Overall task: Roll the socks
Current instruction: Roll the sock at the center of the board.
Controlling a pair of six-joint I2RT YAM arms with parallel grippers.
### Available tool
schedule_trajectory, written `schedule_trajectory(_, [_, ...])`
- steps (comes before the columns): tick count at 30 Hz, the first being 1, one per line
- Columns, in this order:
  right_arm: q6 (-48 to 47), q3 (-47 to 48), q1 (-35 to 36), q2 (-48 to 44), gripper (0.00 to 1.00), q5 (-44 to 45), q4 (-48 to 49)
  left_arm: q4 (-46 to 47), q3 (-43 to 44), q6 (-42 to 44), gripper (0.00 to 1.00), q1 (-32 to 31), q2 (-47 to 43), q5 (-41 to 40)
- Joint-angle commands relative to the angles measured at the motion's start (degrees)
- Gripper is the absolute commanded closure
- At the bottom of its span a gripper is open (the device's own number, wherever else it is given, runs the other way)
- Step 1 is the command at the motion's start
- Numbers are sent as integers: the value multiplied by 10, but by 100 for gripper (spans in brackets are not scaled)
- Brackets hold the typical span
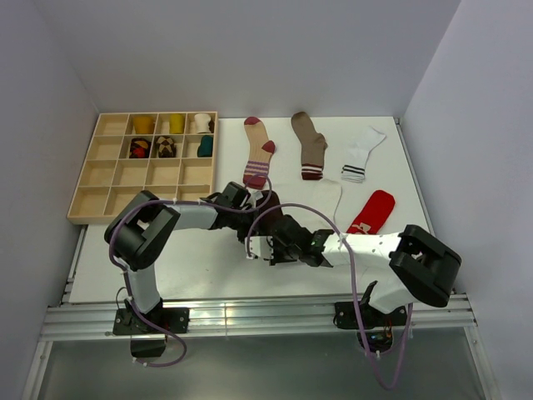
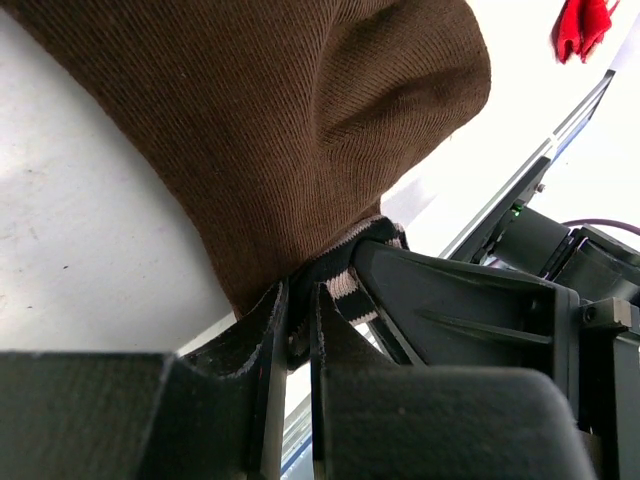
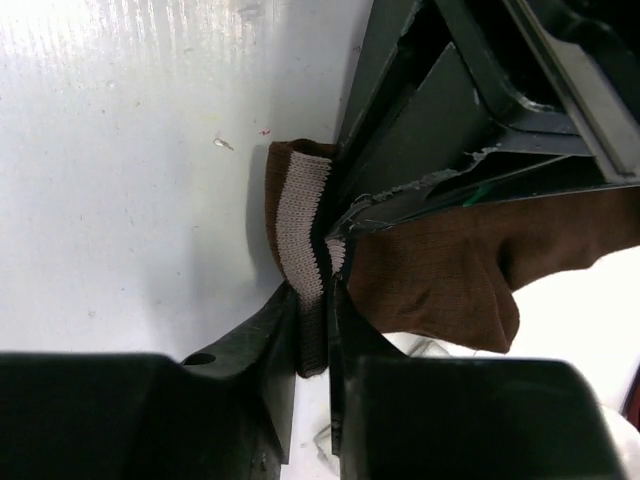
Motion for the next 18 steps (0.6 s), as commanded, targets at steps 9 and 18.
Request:
schedule_trajectory(9, [32, 61, -59, -24, 91, -141, -122, 88, -73, -56, 54, 3, -126, -79])
schedule_trajectory(18, [9, 156, -172, 67, 91, -331, -291, 176, -186, -71, 45, 2, -281, -224])
